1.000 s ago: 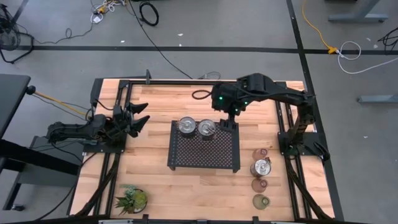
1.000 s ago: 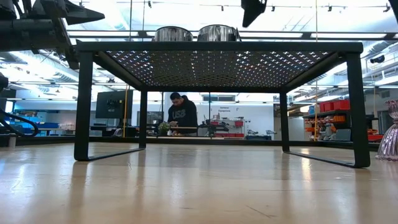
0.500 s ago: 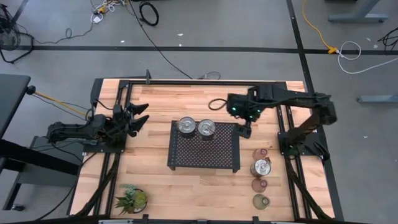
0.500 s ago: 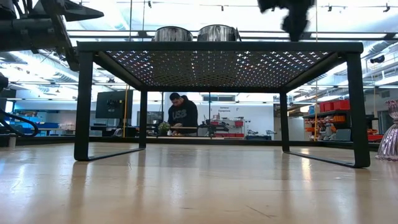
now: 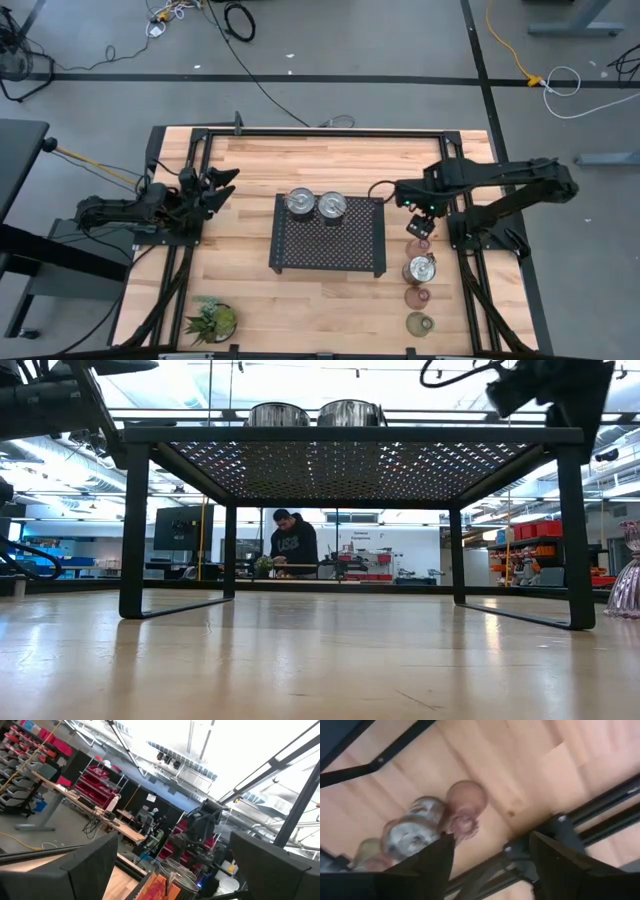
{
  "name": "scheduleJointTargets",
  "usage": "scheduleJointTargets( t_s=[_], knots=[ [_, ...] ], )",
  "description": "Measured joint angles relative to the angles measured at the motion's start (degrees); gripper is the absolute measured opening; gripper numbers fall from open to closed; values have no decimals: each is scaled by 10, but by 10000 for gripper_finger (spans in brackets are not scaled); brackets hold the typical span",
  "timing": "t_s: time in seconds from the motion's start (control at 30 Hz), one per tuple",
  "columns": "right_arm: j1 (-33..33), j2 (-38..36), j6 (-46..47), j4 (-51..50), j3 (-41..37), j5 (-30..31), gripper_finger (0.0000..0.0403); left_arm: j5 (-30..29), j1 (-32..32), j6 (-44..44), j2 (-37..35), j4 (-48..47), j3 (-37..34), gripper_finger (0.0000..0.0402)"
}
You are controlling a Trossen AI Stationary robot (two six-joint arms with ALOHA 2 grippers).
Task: Pick & Place candle stick holders
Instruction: Put the top pink glass candle holder on the shelf
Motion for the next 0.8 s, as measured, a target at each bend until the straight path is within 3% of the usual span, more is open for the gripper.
scheduleJointTargets(
  t_s=[0.27,0.8],
  knots=[
    [70,-54,83,31,-66,-29,218,0,0,-5,0,1,0,385],
    [118,-59,106,149,-189,-16,229,-6,0,-15,0,1,0,385]
  ],
)
